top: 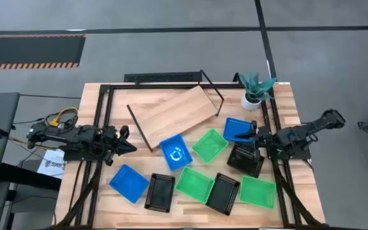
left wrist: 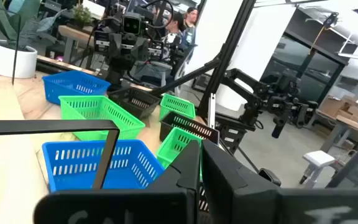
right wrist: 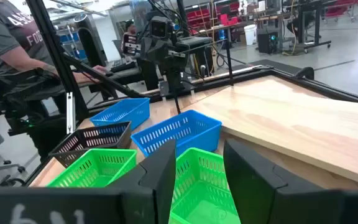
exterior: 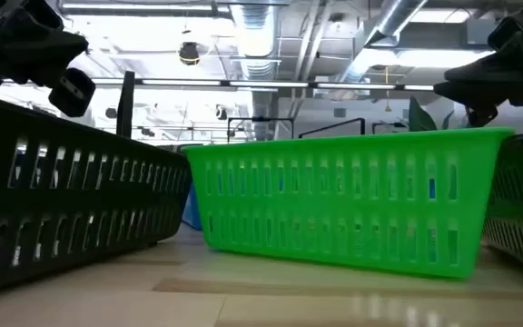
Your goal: Stack baskets on shelf by color
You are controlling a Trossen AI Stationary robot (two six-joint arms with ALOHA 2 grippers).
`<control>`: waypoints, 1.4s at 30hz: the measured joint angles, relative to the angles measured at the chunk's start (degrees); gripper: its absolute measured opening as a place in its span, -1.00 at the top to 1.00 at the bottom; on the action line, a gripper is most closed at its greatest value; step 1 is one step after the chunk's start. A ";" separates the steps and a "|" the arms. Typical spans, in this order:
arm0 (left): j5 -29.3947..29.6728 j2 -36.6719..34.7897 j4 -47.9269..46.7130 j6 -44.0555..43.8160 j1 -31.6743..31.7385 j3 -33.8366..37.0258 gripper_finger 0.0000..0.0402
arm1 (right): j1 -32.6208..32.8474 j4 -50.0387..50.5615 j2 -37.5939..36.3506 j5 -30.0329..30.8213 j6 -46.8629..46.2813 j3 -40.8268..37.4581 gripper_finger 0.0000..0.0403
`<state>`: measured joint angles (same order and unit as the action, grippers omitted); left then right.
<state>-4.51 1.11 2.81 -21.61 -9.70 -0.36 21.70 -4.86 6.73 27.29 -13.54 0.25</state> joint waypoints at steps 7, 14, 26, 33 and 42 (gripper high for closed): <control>0.00 0.02 0.00 0.00 0.00 0.00 0.99 | 0.02 0.00 -0.01 0.00 0.00 0.02 0.21; 0.00 0.01 0.00 0.00 -0.01 0.00 0.99 | 0.01 0.00 0.00 0.00 -0.01 0.00 0.21; 0.00 0.01 0.00 0.00 -0.02 -0.02 0.99 | 0.00 0.00 0.01 0.00 -0.02 0.01 0.21; 0.00 0.01 0.00 0.00 0.00 -0.01 0.99 | 0.02 0.00 0.01 0.00 0.00 0.00 0.21; 0.00 0.01 0.09 -1.17 -0.02 0.00 0.99 | 0.01 0.00 0.00 0.00 0.00 0.02 0.21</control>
<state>-4.51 1.11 2.90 -22.78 -9.72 -0.36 21.71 -4.86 6.73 27.29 -13.54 0.27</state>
